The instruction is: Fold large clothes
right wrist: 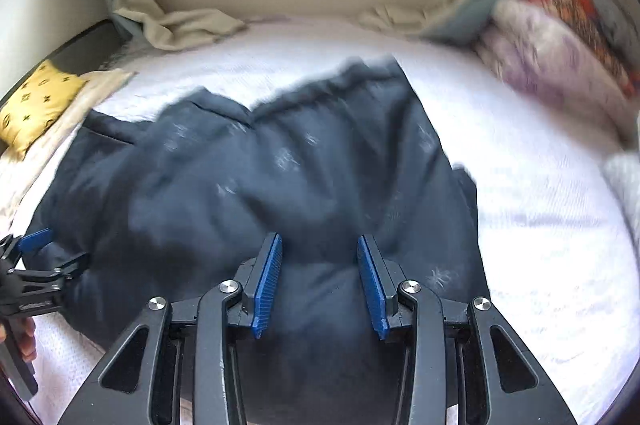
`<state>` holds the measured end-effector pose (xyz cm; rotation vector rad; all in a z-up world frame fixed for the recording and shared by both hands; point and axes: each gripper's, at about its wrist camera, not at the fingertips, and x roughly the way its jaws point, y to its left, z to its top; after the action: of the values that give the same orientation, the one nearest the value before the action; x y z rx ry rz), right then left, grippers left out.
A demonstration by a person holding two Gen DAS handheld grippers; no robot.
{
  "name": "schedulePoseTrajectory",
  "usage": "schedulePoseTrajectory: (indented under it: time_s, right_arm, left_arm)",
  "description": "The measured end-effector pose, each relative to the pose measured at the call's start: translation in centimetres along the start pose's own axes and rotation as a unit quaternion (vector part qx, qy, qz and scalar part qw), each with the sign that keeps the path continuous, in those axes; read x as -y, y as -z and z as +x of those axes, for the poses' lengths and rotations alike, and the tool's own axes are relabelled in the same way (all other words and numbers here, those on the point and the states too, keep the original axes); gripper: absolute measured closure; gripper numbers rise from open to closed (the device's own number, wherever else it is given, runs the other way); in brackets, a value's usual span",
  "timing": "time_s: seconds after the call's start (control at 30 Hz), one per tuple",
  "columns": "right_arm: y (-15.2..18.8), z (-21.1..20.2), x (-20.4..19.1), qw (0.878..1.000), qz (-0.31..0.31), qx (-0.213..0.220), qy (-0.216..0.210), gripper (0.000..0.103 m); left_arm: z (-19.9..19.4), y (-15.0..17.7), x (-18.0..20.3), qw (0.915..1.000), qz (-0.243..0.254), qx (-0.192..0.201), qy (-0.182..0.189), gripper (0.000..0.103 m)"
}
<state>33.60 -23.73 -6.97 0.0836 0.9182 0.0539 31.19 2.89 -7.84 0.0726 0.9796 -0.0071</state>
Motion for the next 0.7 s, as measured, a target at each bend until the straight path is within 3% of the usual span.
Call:
schedulePoseTrajectory:
  time_s: [0.2, 0.4, 0.5, 0.7]
  right_arm:
    - [0.4, 1.1, 1.0, 1.0, 0.012, -0.019, -0.005, 0.067]
    - [-0.1, 1.3, 1.0, 0.999, 0.026, -0.023, -0.023, 0.06]
    - [-0.2, 1.2, 0.9, 0.999, 0.028, -0.023, -0.025, 0.058]
    - [-0.3, 0.6, 0.9, 0.998, 0.037, -0.022, -0.034, 0.058]
  left_arm:
    - [-2.3, -0.8, -2.4, 0.9989, -0.032, -0.002, 0.035, 0.0]
    - [-5.4, -0.6, -10.4, 0.9882, -0.138, 0.023, 0.063, 0.0]
    - [-4.4, 0.5, -14.3, 0.9748, -0.203, 0.002, 0.093, 0.0]
    - [-0.8, 4.8, -17.6, 0.926, -0.319, -0.067, 0.191, 0.0]
